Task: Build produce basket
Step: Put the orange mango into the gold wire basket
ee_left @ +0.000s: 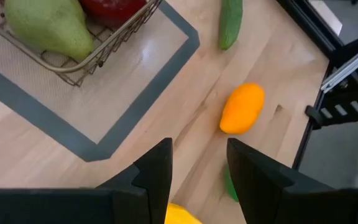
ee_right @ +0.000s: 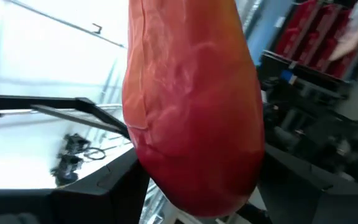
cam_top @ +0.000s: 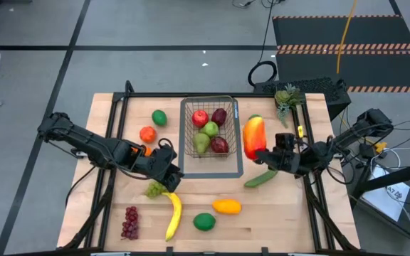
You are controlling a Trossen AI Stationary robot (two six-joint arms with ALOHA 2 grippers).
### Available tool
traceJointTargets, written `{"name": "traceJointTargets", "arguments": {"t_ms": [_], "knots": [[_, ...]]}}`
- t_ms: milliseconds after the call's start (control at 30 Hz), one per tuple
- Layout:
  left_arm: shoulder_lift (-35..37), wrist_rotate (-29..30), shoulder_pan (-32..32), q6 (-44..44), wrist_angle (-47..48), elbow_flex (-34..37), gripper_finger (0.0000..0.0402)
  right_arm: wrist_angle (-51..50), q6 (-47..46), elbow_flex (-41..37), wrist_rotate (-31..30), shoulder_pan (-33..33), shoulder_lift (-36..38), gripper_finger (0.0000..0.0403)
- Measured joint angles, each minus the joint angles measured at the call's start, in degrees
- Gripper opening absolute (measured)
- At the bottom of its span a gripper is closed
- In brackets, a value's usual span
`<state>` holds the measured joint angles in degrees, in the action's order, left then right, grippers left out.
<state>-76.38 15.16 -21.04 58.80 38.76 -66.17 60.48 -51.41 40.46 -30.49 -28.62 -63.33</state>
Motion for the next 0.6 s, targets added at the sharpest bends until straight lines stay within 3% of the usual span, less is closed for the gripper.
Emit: {"name": "traceJointTargets", "arguments": {"t_ms": [433, 600], "knots": [[0.00, 2.88, 2.02, 2.25, -10.55, 0.00, 0.0152, 1.85, -5.99, 0.01, 20.38, 10.18, 1.07, 0.0251], [0.00, 2.77, 3.94, 7.68, -12.59, 0.00, 0.0152, 1.71, -9.56, 0.02, 28.06, 13.85, 3.31, 0.0251]]}}
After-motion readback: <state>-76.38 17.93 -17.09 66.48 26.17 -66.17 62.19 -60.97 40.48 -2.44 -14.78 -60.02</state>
